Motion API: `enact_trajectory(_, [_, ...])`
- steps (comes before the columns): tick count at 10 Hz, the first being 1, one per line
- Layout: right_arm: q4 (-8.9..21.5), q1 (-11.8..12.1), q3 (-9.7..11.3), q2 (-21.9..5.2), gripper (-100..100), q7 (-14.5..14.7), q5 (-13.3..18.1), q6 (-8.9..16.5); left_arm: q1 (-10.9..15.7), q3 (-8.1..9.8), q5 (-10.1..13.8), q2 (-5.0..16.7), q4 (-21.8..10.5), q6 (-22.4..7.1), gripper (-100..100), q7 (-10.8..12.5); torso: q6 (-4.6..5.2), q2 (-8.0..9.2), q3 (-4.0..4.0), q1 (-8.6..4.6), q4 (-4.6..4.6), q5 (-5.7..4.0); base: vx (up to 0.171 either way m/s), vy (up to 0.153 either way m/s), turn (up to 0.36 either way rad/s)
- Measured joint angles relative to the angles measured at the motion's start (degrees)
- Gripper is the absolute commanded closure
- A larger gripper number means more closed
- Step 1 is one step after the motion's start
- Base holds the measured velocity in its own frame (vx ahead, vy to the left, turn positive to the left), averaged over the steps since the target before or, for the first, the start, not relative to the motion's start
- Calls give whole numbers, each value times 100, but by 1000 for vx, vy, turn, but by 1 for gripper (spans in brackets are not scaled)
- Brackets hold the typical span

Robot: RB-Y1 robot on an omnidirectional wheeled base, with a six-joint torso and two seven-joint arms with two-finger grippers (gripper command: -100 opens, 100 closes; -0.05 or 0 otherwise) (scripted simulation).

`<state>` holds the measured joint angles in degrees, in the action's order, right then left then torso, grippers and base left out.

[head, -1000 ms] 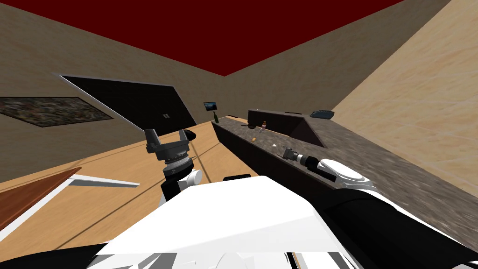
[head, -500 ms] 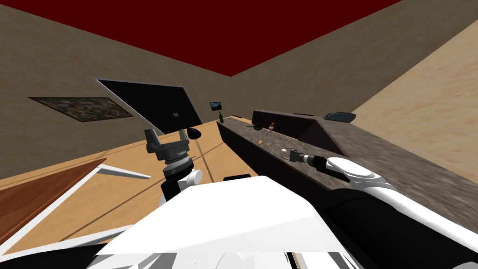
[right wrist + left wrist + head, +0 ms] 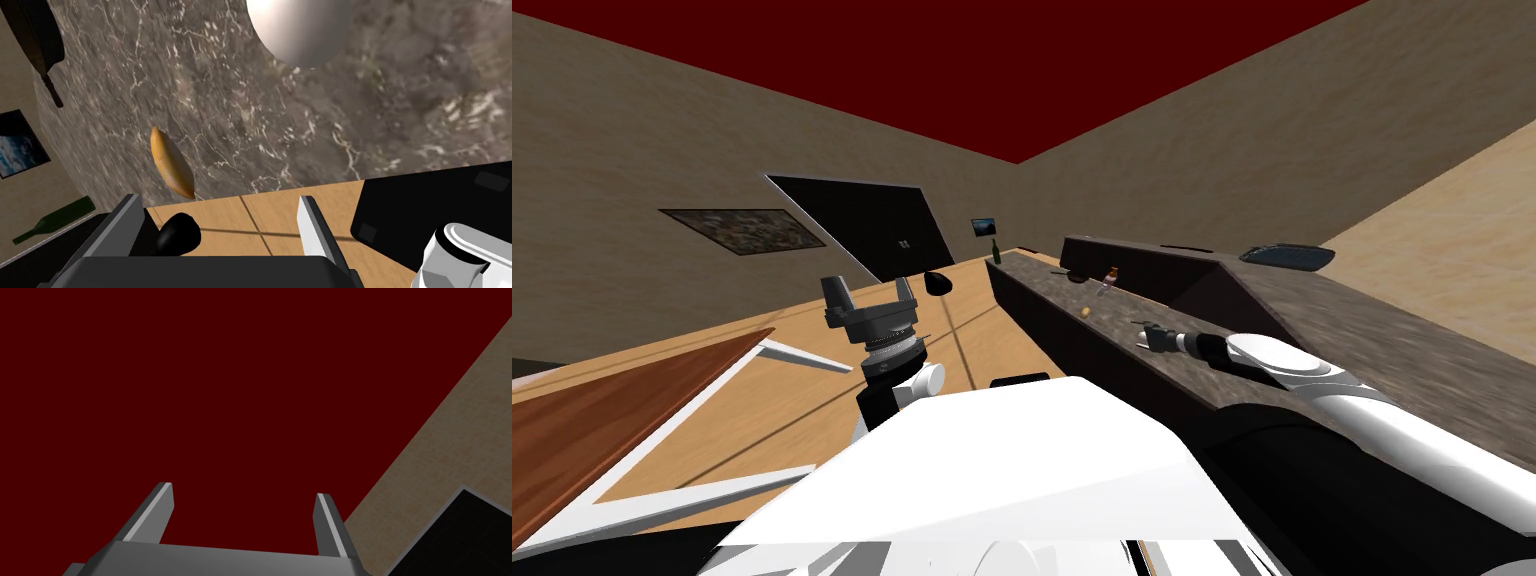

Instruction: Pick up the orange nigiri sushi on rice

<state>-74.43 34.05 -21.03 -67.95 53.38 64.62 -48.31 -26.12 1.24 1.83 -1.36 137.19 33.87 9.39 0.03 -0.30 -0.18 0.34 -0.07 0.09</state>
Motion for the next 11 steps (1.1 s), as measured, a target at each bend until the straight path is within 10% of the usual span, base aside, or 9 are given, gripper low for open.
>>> enact_trajectory(11, [1561,-32,162,-615,-100,1706,1157,-1116,-1,0,0,0,0,0,0,0,-1,-45,-26,10,-11,2,141,66,138])
